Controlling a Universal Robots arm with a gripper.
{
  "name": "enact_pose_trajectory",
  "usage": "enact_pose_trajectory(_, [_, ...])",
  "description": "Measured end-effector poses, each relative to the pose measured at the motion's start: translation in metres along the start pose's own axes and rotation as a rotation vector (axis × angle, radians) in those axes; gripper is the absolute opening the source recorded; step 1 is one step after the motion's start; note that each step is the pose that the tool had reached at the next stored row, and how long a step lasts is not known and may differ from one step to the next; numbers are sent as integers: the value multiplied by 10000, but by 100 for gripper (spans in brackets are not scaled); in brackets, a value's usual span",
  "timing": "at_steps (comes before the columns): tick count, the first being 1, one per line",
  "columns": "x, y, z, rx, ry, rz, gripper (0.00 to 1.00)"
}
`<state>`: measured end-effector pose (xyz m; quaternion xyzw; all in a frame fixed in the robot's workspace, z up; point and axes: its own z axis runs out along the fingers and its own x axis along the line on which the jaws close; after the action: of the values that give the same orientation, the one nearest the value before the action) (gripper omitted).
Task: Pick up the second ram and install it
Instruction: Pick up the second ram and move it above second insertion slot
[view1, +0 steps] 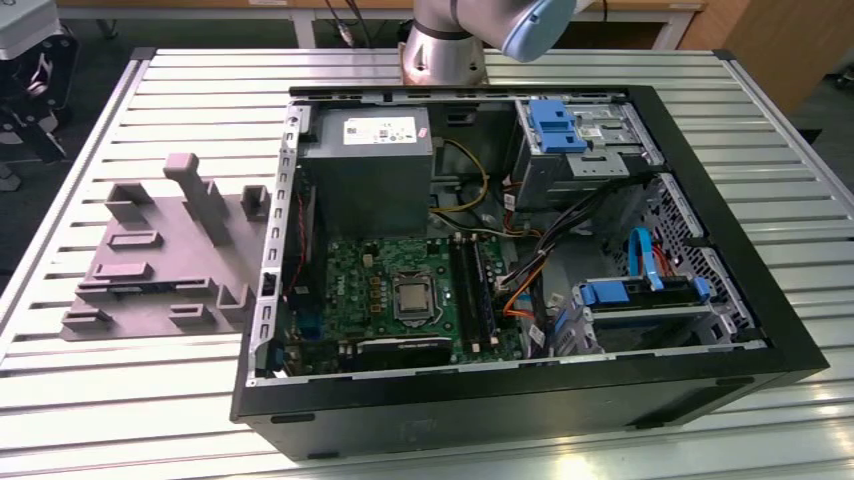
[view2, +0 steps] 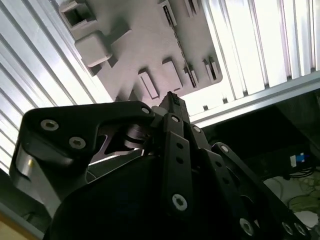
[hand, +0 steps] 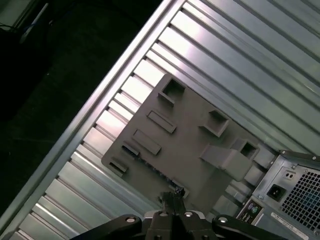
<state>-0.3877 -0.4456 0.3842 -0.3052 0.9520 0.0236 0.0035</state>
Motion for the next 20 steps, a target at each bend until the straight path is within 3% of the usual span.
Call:
enact_pose_trajectory(8, [6,4,4,-20,40,-956,11])
enact_pose_trajectory(20, [6,4,3,-21,42,-977,11])
